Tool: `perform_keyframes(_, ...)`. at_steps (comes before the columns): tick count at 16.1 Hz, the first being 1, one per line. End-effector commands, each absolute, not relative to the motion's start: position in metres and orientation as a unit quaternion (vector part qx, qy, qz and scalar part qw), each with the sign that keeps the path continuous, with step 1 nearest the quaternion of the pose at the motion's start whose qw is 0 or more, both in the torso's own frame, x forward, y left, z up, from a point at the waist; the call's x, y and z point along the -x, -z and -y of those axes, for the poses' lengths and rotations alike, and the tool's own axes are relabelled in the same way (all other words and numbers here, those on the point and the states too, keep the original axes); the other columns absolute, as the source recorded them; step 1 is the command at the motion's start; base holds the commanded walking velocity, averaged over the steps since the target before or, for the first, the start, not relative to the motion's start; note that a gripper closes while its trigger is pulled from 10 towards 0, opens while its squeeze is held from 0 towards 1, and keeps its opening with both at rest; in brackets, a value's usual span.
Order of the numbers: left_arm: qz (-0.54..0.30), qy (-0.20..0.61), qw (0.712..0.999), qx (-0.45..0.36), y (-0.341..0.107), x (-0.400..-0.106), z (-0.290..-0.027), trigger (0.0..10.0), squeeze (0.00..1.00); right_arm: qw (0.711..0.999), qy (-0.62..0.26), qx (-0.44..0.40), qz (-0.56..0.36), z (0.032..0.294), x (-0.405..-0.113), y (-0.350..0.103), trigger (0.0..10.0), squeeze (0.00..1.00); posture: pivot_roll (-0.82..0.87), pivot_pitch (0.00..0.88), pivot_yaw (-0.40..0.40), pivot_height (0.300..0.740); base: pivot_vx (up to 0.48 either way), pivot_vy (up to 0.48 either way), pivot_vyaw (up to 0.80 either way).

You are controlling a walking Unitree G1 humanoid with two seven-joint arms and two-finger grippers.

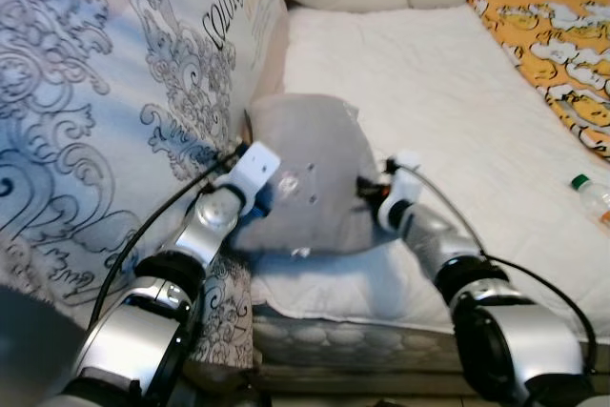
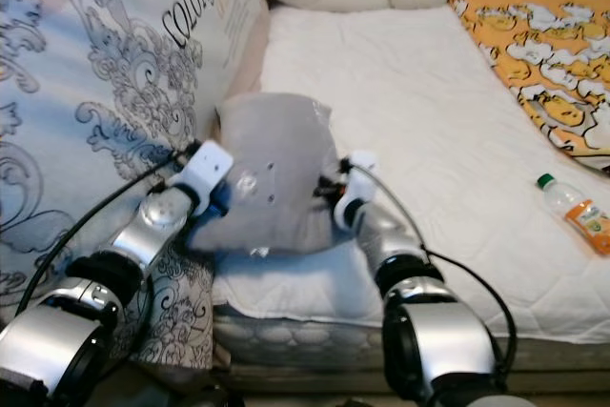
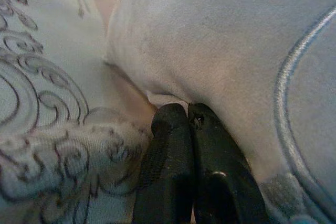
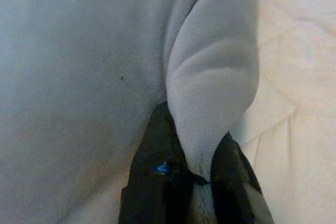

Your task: Clean up the room

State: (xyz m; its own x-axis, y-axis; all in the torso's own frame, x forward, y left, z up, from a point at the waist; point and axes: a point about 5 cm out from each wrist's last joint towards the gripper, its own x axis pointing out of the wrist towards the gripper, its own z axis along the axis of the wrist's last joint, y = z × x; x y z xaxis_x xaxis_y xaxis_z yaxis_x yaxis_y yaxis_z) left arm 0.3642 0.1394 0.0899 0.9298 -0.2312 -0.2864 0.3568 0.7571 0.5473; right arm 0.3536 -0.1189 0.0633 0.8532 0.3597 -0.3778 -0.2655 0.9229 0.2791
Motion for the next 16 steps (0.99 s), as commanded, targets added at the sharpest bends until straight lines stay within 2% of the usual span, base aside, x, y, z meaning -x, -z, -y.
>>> perform_keyframes(1,-0.088,0.137,0.928,-0.336,-0.098,-0.369,-0.150,10.0,0.00,0.958,-0.158,-0.088,-0.222,0.119,-0.350,-0.057,10.0,0.00,0.07,0.000,-0.007,0.740,0.000,0.000,0.00)
perform_keyframes(3,-0.099,0.112,0.918,-0.366,-0.092,-0.368,-0.162,10.0,0.00,0.959,-0.133,-0.070,-0.240,0.121,-0.342,-0.045,10.0,0.00,0.08,0.000,-0.019,0.740,0.000,0.000,0.00)
perform_keyframes(4,-0.100,0.103,0.920,-0.365,-0.092,-0.368,-0.166,10.0,0.51,0.959,-0.118,-0.082,-0.243,0.123,-0.341,-0.043,10.0,1.00,0.08,0.000,-0.023,0.740,0.000,0.000,0.00)
perform_keyframes(5,-0.096,0.096,0.923,-0.361,-0.094,-0.368,-0.168,10.0,1.00,0.960,-0.103,-0.107,-0.238,0.125,-0.342,-0.043,10.0,1.00,0.08,0.000,-0.028,0.740,0.000,0.000,0.00)
perform_keyframes(9,-0.071,0.090,0.941,-0.318,-0.103,-0.372,-0.168,10.0,1.00,0.965,-0.083,-0.161,-0.189,0.135,-0.346,-0.052,10.0,1.00,0.07,0.000,-0.027,0.740,0.000,0.000,0.00)
perform_keyframes(12,-0.033,0.087,0.967,-0.237,-0.110,-0.369,-0.173,10.0,1.00,0.973,-0.060,-0.175,-0.140,0.155,-0.345,-0.057,10.0,1.00,0.03,0.000,-0.008,0.740,0.000,0.000,0.00)
perform_keyframes(13,-0.017,0.098,0.976,-0.193,-0.111,-0.366,-0.172,10.0,0.03,0.974,-0.047,-0.188,-0.121,0.163,-0.344,-0.059,10.0,0.45,0.01,0.000,0.002,0.740,0.000,0.000,0.00)
perform_keyframes(14,-0.001,0.111,0.982,-0.155,-0.113,-0.363,-0.169,10.0,0.00,0.976,-0.045,-0.191,-0.096,0.170,-0.341,-0.062,10.0,0.00,0.01,0.000,0.006,0.740,0.000,0.000,0.00)
perform_keyframes(16,0.000,0.149,0.987,-0.068,-0.112,-0.351,-0.156,10.0,0.00,0.981,-0.047,-0.177,-0.057,0.179,-0.329,-0.070,10.0,0.00,-0.01,0.000,0.017,0.740,0.000,0.000,0.00)
